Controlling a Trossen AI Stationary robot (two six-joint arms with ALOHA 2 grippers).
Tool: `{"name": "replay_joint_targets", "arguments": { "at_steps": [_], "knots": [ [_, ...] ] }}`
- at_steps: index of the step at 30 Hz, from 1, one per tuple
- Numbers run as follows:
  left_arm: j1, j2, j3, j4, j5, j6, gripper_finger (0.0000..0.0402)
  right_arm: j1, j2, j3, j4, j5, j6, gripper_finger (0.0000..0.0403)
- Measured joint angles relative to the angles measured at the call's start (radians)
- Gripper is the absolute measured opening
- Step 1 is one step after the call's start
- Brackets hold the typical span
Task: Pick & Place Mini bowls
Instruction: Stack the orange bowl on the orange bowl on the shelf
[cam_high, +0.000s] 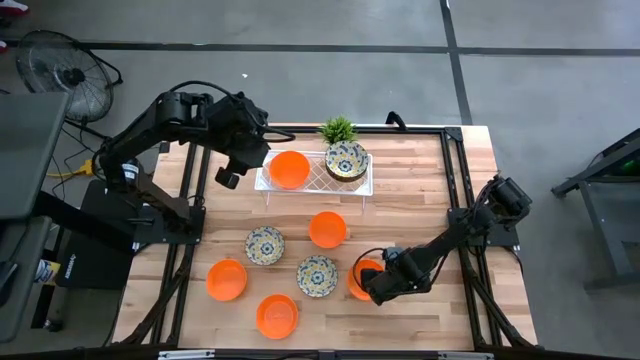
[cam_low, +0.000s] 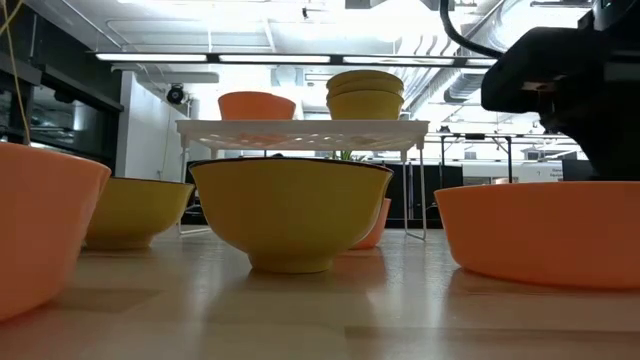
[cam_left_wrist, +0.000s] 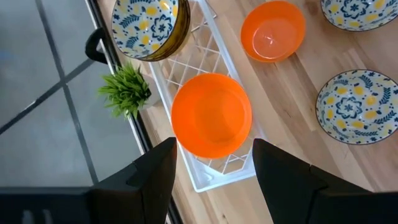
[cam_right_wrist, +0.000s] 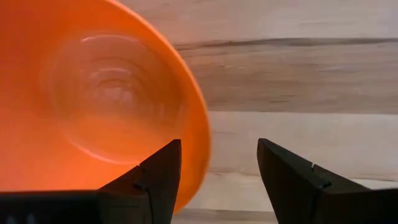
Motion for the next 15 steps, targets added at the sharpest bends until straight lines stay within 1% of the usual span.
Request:
{"name": "replay_joint_targets", "arguments": {
  "at_steps": [4, 12, 15],
  "knots": [
    [0.000, -0.001, 0.000, -0.002, 0.000, -0.003, 0.0204, 0.000, 0.000, 0.000, -0.012, -0.009, 0.001, 0.0164],
    [0.000, -0.001, 0.000, -0.001, 0.003, -0.019, 0.0204, 0.000, 0.000, 0.000, -0.012, -0.017, 0.001, 0.0081],
    [0.000, -0.001, 0.000, -0.001, 0.003, -0.023, 0.0204, 0.000, 0.000, 0.000, -0.015, -0.025, -0.003, 0.0042]
  ]
}}
